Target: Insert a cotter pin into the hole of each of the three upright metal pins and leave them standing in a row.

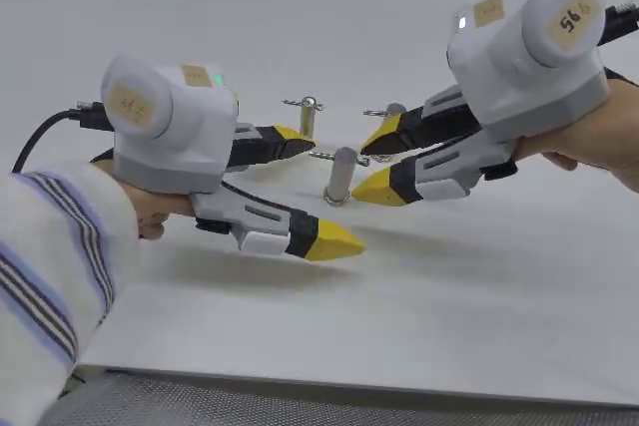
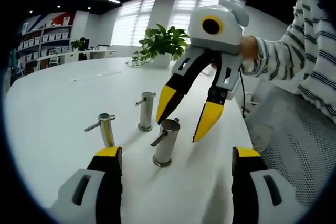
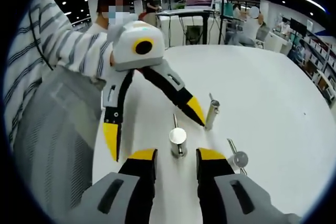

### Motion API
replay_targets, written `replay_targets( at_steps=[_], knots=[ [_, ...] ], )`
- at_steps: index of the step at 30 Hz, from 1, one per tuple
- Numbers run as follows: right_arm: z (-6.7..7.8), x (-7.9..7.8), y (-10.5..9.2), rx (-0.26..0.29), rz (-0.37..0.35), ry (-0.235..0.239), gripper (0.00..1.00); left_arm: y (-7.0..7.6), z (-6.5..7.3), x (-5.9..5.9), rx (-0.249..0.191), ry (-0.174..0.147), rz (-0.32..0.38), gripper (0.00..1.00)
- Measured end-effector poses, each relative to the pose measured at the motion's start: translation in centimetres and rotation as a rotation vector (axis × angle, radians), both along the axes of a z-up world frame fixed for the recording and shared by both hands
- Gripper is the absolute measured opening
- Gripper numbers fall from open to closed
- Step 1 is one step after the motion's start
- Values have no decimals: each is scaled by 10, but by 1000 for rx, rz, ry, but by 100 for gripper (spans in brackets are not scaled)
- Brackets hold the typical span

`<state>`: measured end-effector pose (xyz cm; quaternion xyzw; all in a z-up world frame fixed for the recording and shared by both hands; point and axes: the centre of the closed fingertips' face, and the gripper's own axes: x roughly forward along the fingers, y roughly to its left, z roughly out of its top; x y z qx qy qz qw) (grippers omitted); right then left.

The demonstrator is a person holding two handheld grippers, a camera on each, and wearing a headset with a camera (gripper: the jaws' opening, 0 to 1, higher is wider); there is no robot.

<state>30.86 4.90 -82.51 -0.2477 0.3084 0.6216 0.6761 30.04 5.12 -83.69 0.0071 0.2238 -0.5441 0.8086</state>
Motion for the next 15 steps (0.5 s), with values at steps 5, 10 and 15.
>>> replay_targets(
  at_steps=[5, 10, 15],
  knots=[
    [-3, -1, 6, 21, -1, 14, 34, 5, -1, -3, 12, 2, 30, 99],
    [-3, 1, 12, 35, -4, 14, 34, 11, 0, -3, 26, 0, 51, 99],
    [-2, 4, 16, 47, -1, 0, 32, 12, 2, -2, 29, 0, 63, 99]
  ],
)
